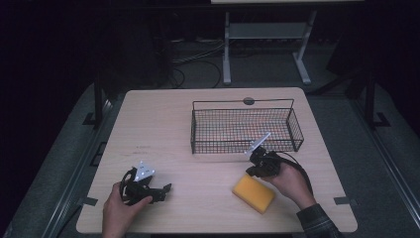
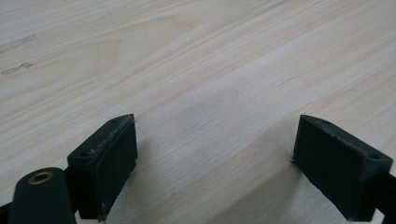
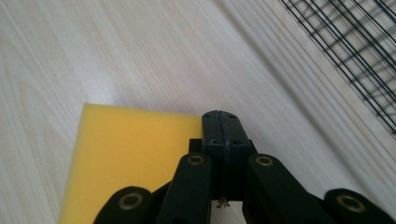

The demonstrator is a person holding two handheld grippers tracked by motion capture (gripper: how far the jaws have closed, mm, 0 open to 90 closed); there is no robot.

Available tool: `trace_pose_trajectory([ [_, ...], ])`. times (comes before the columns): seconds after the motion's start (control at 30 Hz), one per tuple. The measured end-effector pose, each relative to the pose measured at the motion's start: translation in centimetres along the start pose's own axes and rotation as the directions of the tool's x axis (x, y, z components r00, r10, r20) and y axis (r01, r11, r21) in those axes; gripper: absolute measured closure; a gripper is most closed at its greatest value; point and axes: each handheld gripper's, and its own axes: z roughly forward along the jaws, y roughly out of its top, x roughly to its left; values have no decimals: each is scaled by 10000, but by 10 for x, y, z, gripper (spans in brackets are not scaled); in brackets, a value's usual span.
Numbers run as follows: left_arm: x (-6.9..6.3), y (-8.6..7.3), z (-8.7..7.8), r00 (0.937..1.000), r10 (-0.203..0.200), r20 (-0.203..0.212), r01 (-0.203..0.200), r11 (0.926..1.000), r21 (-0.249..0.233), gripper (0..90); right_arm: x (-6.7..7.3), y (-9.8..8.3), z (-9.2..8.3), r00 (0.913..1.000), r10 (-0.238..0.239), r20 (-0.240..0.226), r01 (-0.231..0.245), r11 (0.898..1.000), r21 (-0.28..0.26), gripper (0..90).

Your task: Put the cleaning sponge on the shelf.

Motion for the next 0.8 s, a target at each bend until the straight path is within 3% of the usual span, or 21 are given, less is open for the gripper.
trace_pose_trajectory([
  [0.43,0,0,0,10000,1,3,-1,10000,-5,127,15,22,11,9979,-584,-282,584,9983,-7,899],
  [0.73,0,0,0,10000,3,3,-3,10000,-4,127,10,18,6,9988,-434,-246,430,9990,-155,897],
  [0.8,0,0,0,10000,-3,1,3,10000,-3,127,7,15,3,9993,-326,-197,322,9992,-237,847],
])
